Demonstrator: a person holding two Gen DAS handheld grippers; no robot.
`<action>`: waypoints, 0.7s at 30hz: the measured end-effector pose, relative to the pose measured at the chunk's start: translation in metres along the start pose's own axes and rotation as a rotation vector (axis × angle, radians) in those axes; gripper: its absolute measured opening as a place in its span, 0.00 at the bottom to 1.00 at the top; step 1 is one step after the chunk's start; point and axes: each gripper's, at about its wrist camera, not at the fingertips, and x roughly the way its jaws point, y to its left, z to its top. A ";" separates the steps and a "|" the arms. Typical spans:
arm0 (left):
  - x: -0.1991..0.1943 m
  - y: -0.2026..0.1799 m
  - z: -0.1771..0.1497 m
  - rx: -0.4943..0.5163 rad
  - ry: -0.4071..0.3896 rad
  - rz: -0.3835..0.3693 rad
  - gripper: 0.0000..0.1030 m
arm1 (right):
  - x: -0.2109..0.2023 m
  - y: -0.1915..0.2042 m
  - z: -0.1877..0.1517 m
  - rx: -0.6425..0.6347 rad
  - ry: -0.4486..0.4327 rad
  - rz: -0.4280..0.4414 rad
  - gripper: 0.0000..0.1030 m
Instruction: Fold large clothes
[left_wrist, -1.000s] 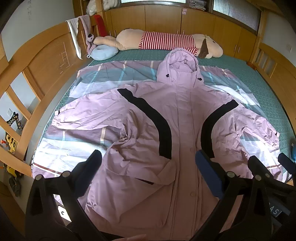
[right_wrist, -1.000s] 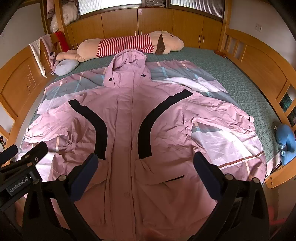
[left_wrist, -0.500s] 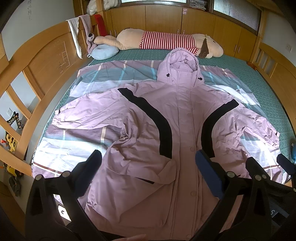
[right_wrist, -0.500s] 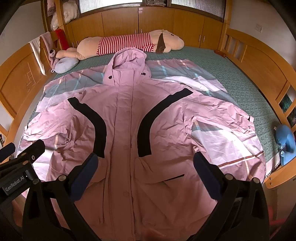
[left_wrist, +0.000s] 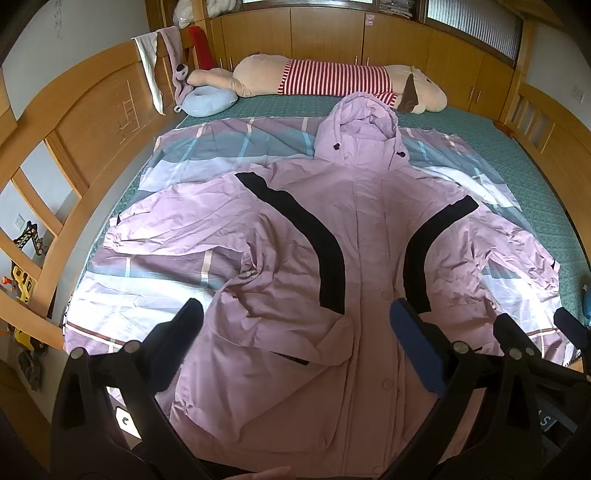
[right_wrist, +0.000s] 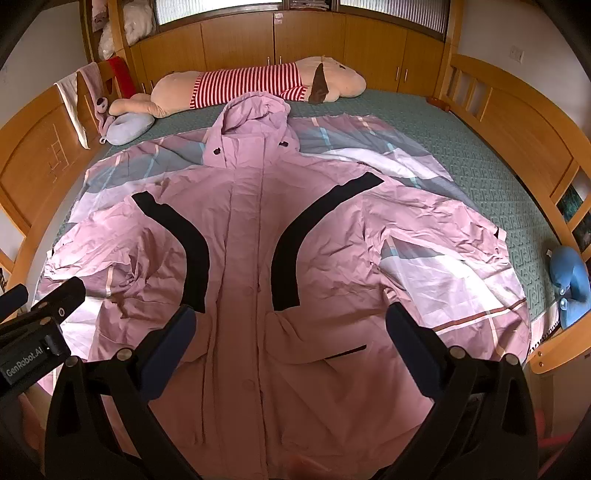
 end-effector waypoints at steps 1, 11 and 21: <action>0.000 0.000 0.000 0.000 0.000 0.000 0.98 | 0.000 -0.001 -0.001 0.002 0.000 0.000 0.99; 0.003 -0.002 -0.004 0.007 0.009 0.001 0.98 | 0.002 -0.003 0.000 0.001 0.005 -0.001 0.99; 0.004 -0.004 -0.002 0.009 0.015 0.001 0.98 | 0.006 -0.006 0.000 0.004 0.016 -0.005 0.99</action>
